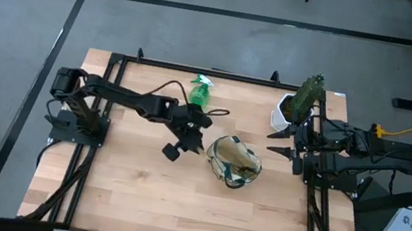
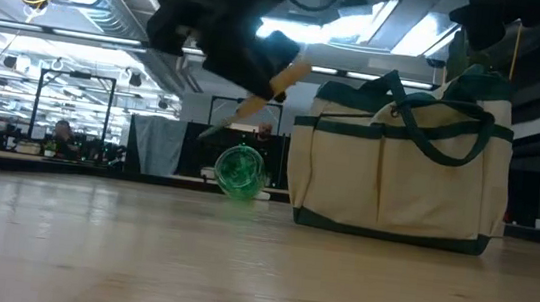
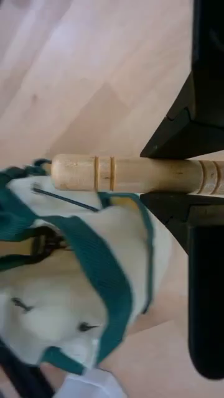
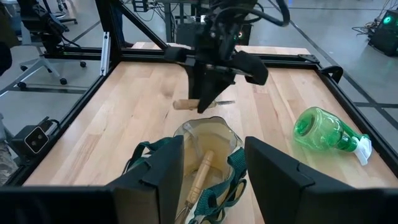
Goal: Pick & Place Garden tools in Gardening bag
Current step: Put the brown trowel into the light brown gardening bag
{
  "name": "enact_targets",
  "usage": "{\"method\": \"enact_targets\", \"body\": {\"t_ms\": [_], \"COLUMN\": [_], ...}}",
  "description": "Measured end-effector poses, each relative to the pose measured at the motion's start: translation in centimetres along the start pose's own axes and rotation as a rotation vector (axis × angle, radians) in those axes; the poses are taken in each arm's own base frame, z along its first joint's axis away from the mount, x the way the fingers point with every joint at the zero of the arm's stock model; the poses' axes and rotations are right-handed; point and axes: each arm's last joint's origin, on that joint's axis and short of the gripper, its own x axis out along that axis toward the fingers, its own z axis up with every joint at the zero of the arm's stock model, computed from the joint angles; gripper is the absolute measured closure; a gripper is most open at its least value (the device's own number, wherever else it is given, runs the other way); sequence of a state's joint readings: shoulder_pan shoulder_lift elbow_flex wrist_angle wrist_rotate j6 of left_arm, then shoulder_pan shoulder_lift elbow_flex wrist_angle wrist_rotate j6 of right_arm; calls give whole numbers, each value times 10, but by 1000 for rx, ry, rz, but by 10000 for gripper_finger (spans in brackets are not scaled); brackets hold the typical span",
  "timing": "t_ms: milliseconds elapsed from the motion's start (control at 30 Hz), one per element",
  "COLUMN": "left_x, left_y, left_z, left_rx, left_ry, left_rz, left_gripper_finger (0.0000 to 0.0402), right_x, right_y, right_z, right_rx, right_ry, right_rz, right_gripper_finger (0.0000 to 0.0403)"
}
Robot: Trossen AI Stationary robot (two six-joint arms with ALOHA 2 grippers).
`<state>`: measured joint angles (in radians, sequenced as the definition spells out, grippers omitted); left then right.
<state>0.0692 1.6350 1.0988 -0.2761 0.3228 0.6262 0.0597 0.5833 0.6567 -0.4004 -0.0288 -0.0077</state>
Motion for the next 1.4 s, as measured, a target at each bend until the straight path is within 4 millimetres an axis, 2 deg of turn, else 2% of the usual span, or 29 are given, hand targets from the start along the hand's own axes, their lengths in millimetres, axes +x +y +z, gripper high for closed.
{"method": "enact_targets", "body": {"t_ms": [433, 633, 800, 1100, 1400], "left_x": [-17, -18, -16, 8, 42], "left_y": [1, 0, -9, -29, -47], "left_z": [29, 48, 62, 84, 92], "left_rx": [18, 30, 26, 91, 117], "left_ry": [-191, -334, -428, -596, -731], "left_rz": [105, 160, 160, 153, 148], "left_gripper_finger": [325, 333, 332, 333, 333], "right_x": [0, 0, 0, 0, 0], "right_y": [0, 0, 0, 0, 0], "right_z": [0, 0, 0, 0, 0], "right_rx": [0, 0, 0, 0, 0], "right_ry": [0, 0, 0, 0, 0], "right_rz": [0, 0, 0, -1, -1], "right_gripper_finger": [231, 231, 231, 231, 231]}}
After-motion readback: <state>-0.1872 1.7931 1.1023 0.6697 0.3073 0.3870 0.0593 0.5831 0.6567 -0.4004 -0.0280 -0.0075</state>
